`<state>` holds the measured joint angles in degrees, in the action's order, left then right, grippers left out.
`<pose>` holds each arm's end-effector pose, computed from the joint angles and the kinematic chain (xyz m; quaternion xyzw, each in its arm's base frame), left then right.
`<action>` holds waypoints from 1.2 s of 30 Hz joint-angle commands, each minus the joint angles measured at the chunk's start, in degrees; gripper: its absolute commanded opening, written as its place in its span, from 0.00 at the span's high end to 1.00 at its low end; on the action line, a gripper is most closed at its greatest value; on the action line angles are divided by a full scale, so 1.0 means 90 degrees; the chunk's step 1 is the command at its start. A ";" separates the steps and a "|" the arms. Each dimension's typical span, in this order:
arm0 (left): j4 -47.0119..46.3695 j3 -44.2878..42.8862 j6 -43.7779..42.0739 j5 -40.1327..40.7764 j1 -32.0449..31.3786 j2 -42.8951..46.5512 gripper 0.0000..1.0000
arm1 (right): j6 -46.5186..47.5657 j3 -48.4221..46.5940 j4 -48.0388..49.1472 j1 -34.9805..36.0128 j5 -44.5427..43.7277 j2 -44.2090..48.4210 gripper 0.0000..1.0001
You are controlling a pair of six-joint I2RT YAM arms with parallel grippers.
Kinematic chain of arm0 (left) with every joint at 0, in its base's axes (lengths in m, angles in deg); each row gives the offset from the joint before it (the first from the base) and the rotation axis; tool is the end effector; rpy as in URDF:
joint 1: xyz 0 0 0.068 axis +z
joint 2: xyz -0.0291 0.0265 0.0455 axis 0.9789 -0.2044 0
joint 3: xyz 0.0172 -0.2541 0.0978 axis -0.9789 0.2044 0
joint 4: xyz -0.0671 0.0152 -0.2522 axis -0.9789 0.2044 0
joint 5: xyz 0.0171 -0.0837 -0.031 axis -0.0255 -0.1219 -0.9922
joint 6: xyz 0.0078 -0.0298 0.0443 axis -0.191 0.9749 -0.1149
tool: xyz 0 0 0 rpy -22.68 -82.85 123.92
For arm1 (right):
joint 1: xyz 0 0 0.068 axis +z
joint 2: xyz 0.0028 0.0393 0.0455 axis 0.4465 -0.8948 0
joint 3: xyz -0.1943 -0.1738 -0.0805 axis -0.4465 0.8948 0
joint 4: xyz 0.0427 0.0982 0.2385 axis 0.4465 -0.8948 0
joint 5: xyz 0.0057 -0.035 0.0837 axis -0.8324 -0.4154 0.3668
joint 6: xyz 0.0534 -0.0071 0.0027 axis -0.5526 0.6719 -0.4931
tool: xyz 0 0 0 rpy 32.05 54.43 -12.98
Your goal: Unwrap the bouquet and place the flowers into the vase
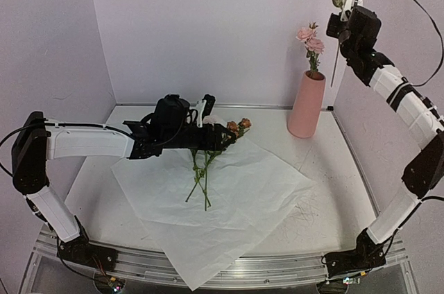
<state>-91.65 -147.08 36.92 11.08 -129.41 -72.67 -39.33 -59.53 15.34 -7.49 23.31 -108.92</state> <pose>0.2358 -0.3046 0.2709 0.1977 0.7982 -0.4342 0.3677 0.3328 0.0935 0.5288 0.1655 0.4901 -0.0344 0.8551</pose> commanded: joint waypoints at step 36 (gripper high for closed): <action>-0.0060 -0.0241 -0.0290 0.0221 0.0012 0.0028 0.35 | -0.0463 0.0683 0.3368 -0.0777 0.0788 -0.1895 1.00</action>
<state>-91.61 -146.98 35.41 12.43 -129.41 -72.62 -40.72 -57.92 37.34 -13.99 33.96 -127.89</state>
